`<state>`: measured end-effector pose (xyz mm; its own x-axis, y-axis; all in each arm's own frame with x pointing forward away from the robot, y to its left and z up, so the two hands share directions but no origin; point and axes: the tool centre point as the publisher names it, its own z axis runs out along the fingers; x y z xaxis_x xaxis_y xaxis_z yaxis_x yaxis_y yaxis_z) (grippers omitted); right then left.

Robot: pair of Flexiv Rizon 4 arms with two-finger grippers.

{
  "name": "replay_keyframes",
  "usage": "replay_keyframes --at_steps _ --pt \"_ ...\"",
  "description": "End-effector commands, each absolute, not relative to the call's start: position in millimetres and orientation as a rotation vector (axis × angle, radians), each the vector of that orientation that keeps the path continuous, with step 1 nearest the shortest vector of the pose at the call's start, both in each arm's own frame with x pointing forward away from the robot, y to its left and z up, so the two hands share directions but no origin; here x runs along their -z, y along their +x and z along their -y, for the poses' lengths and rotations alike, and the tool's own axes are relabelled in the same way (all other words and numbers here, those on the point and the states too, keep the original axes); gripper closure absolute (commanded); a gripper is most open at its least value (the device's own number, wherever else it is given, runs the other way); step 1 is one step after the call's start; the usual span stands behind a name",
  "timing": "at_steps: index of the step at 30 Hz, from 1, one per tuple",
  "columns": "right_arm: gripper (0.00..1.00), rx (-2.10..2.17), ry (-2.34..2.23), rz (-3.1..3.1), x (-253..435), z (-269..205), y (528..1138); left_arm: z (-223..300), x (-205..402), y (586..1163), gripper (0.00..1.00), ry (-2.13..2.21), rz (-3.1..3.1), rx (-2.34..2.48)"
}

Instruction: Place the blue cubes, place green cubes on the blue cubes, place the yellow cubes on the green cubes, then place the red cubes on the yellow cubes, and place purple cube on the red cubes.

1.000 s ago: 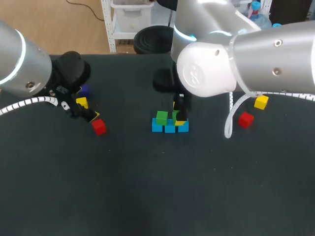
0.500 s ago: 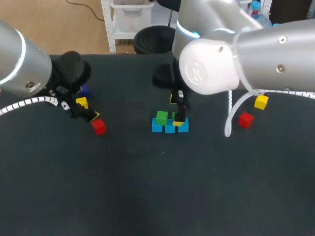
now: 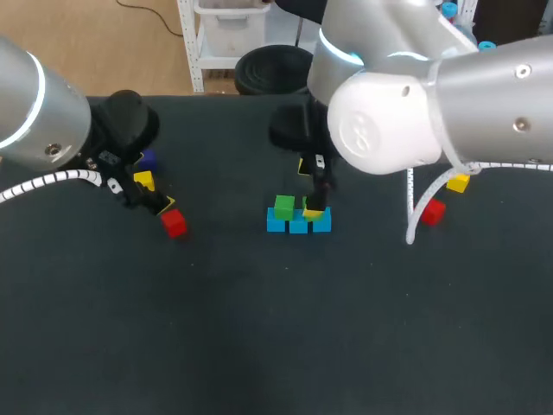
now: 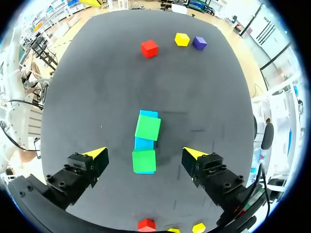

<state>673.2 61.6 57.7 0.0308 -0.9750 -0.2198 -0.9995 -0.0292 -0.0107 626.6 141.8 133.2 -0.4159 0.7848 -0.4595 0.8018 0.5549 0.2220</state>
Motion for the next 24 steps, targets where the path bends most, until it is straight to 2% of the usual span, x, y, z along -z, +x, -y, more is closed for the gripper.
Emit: replay_keyframes --at_steps 1,10,24 --pt "0.00 -0.186 -2.102 -2.054 -62 -56 664 -143 -133 627 0.00 1.277 -2.271 0.049" --pt "0.00 -0.122 -1.972 -2.087 -78 -38 665 -143 -133 627 0.00 1.277 -2.271 0.049" --pt "0.00 0.005 -1.707 -2.266 -91 23 671 -143 -133 627 0.00 1.277 -2.271 0.049"
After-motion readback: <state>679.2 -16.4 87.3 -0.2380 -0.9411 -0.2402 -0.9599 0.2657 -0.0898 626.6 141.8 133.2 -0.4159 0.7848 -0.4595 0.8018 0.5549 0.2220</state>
